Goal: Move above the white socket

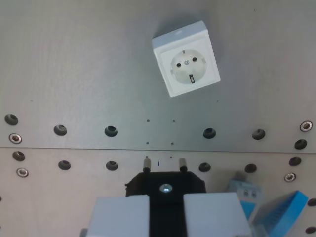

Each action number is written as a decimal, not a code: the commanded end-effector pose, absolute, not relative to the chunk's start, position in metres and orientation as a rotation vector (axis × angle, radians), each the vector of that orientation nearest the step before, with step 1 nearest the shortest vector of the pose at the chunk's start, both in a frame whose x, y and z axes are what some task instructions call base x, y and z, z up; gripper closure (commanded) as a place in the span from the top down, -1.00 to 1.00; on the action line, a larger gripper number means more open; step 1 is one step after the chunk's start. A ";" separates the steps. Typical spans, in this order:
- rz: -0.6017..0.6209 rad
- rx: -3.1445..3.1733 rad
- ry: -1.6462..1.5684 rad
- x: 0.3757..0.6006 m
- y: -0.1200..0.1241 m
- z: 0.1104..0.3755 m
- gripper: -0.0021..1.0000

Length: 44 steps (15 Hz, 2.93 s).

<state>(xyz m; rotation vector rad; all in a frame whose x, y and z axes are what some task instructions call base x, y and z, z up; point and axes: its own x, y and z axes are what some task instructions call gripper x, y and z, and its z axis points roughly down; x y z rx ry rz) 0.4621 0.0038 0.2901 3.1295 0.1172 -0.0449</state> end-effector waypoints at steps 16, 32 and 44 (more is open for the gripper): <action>0.063 3.085 0.483 0.455 -0.015 0.205 -1.00; 0.069 3.048 0.615 0.450 -0.028 0.129 -1.00; 0.083 3.044 0.617 0.445 -0.031 0.108 -1.00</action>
